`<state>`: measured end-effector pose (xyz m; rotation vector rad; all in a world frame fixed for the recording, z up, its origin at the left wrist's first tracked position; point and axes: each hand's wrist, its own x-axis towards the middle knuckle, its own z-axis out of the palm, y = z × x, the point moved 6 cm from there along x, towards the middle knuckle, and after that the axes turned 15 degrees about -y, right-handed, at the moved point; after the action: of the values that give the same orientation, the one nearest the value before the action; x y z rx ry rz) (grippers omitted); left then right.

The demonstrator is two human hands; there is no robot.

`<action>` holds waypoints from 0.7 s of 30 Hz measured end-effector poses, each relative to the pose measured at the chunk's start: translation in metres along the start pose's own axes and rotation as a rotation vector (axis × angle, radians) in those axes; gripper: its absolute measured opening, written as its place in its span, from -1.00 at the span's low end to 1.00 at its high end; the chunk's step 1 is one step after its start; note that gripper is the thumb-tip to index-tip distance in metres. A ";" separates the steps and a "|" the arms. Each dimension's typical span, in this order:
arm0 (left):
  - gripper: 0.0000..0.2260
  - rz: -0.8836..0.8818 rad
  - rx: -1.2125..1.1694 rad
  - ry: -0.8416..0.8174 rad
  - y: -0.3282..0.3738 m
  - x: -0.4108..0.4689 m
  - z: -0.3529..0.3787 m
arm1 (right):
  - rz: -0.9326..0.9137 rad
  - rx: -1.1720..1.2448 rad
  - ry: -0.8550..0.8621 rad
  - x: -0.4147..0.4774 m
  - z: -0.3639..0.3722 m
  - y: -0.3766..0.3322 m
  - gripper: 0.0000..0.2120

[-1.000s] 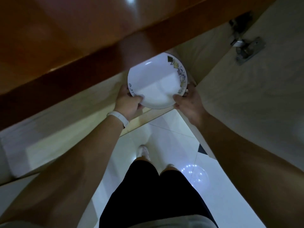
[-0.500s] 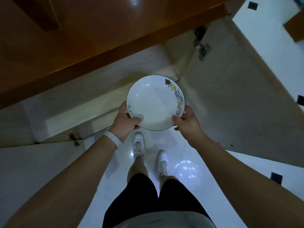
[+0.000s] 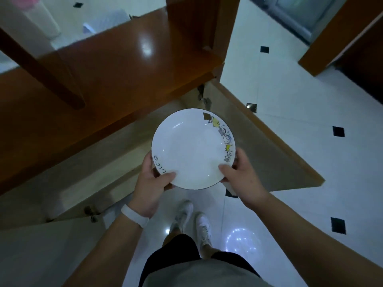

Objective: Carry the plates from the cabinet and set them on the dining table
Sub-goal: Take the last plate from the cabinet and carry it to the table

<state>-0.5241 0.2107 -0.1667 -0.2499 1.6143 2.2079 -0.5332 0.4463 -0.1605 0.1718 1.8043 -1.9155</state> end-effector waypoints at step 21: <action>-0.45 0.003 0.115 -0.800 0.098 0.074 0.170 | -0.236 0.100 0.627 -0.134 -0.066 -0.087 -0.55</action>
<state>-0.6170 0.3609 -0.0538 0.5962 1.2539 1.8326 -0.4710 0.5457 -0.0333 0.6872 2.1936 -2.2932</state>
